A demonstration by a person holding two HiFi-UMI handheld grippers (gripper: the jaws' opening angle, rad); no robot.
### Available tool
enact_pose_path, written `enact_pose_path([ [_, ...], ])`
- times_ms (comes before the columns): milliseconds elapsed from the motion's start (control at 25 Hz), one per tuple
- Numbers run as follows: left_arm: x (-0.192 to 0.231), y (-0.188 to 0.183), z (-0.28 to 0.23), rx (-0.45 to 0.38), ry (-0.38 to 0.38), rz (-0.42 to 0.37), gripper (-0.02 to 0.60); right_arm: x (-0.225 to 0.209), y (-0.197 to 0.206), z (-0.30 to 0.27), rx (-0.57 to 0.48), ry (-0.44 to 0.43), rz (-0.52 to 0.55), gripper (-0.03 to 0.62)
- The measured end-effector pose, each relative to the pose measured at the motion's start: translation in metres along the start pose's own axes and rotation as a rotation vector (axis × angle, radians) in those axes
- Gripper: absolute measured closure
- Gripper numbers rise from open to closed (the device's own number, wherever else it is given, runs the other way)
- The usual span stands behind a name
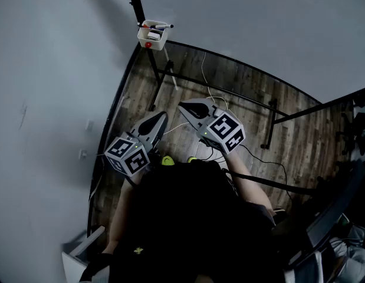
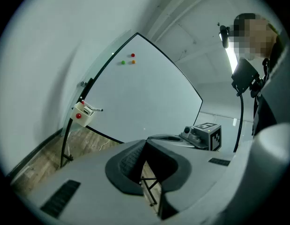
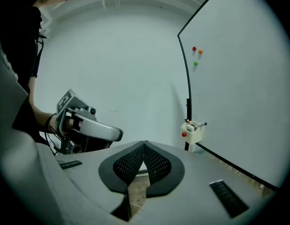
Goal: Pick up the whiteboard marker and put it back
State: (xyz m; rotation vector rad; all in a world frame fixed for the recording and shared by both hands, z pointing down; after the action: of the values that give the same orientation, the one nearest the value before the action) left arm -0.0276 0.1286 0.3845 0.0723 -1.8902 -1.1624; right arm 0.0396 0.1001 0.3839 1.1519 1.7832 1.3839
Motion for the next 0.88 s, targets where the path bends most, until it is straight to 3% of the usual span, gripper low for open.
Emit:
enact_pose_path([
  [880, -0.036, 0.035, -0.013, -0.069, -0.14, 0.011, 0.551, -0.022, 0.051, 0.073, -0.009, -0.058, -0.111, 0.595],
])
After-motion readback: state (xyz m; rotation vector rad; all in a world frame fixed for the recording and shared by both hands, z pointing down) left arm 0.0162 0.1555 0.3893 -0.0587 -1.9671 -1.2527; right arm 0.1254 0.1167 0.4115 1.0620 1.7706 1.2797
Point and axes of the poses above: the fingertips, and each gripper's own axes: z backward along the fingers, x to its left, y out of its underside, the point moved 2 cm from there along z, backward along the fingers, and after that the axes turned 9 degrees about z, right-handed, at the moved point
